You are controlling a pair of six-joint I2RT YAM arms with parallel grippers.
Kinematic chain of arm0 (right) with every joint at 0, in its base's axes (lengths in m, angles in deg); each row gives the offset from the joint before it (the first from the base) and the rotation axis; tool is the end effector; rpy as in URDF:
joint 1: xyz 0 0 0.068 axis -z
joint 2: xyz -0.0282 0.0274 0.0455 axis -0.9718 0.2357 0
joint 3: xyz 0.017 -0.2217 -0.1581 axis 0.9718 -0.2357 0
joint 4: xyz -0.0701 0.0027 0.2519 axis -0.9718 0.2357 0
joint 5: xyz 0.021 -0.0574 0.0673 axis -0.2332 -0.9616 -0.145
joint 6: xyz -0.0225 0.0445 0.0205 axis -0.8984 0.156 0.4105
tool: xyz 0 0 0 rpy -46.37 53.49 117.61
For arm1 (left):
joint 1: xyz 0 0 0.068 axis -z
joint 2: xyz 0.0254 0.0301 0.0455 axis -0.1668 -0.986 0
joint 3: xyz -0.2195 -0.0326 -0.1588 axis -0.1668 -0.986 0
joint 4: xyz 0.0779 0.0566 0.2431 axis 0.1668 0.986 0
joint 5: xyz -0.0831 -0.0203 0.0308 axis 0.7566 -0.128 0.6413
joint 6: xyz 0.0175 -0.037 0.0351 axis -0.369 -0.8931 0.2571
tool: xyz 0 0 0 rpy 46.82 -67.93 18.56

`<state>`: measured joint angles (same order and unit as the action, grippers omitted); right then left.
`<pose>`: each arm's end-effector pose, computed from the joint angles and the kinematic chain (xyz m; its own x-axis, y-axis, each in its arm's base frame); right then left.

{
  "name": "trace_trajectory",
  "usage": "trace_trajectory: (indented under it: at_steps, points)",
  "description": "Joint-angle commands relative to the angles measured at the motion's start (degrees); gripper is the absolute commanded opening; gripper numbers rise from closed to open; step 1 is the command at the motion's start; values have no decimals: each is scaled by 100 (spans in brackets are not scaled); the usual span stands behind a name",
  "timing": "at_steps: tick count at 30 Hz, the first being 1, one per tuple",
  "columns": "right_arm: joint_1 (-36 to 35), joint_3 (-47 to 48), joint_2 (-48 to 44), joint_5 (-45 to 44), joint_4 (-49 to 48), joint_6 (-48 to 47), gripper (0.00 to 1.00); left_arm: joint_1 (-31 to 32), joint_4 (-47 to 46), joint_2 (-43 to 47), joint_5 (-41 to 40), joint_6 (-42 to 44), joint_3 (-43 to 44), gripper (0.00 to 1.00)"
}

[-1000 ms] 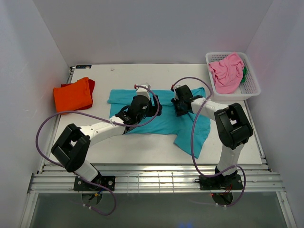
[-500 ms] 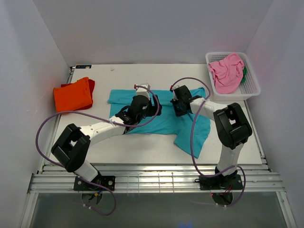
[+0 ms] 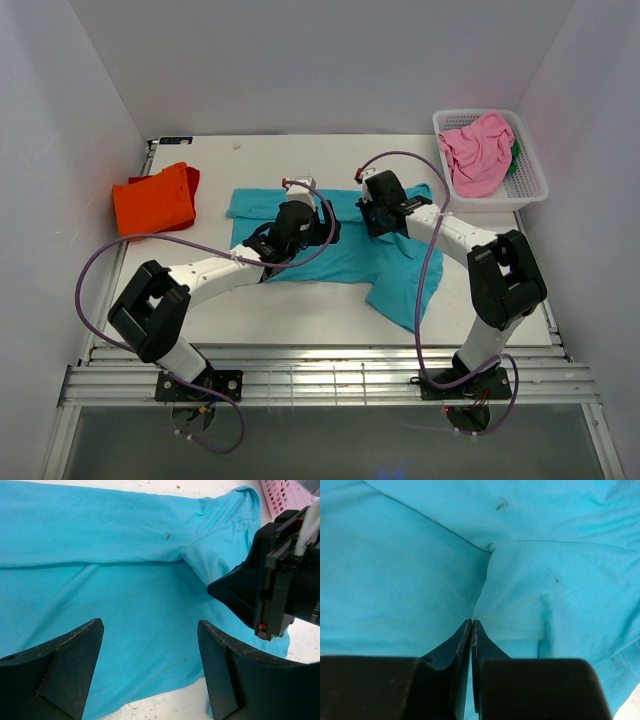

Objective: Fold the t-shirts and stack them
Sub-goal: Fold the flattened tshirt in 1/3 of the way

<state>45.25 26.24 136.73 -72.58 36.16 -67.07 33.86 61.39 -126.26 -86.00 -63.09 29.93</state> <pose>0.3269 0.1920 0.2168 -0.6680 -0.3244 -0.6698 -0.3980 0.9162 -0.0468 0.2583 -0.2315 0.2332 -0.5436 -0.1711 -0.8218 0.2444 0.9044 -0.3499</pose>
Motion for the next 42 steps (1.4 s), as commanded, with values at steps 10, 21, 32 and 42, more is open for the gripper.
trace_trajectory:
  at_steps: [10,21,32,42]
  points:
    - [-220,51,69,182,177,-12,8,4,-7,246,63,-24,-10,86]
    - [-316,253,386,-282,222,23,27,4,28,255,46,20,-10,86]
    - [385,1412,455,-1031,-78,-47,26,-1319,151,-509,-175,469,719,72]
    - [1423,2959,2317,-495,115,-109,8,-2351,300,-1801,-34,626,1571,0]
